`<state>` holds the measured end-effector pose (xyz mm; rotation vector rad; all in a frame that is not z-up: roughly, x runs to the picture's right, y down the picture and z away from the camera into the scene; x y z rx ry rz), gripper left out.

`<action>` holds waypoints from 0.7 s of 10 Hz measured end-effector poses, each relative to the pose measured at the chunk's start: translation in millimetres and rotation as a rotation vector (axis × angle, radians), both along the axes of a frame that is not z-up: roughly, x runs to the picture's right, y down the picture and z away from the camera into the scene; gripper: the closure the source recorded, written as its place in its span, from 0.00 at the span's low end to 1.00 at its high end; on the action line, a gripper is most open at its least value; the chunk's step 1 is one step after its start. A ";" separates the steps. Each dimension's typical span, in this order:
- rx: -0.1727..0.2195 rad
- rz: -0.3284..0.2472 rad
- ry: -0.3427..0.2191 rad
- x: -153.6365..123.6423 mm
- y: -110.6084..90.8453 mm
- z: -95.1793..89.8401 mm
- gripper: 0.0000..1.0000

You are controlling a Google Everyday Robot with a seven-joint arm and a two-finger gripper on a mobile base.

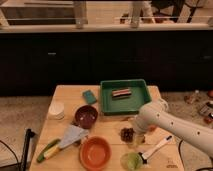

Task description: Place grapes in red bowl

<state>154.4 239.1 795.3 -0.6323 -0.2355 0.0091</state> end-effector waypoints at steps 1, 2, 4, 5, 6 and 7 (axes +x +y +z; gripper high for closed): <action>0.001 0.001 0.006 1.5 -0.5 1.4 0.21; 0.004 0.005 0.015 4.4 -0.5 2.4 0.28; 0.009 0.004 0.022 5.8 0.7 4.9 0.44; 0.009 0.004 0.024 6.2 1.6 7.2 0.54; 0.009 0.003 0.027 6.9 2.3 9.7 0.66; 0.008 0.005 0.030 8.5 3.4 11.4 0.76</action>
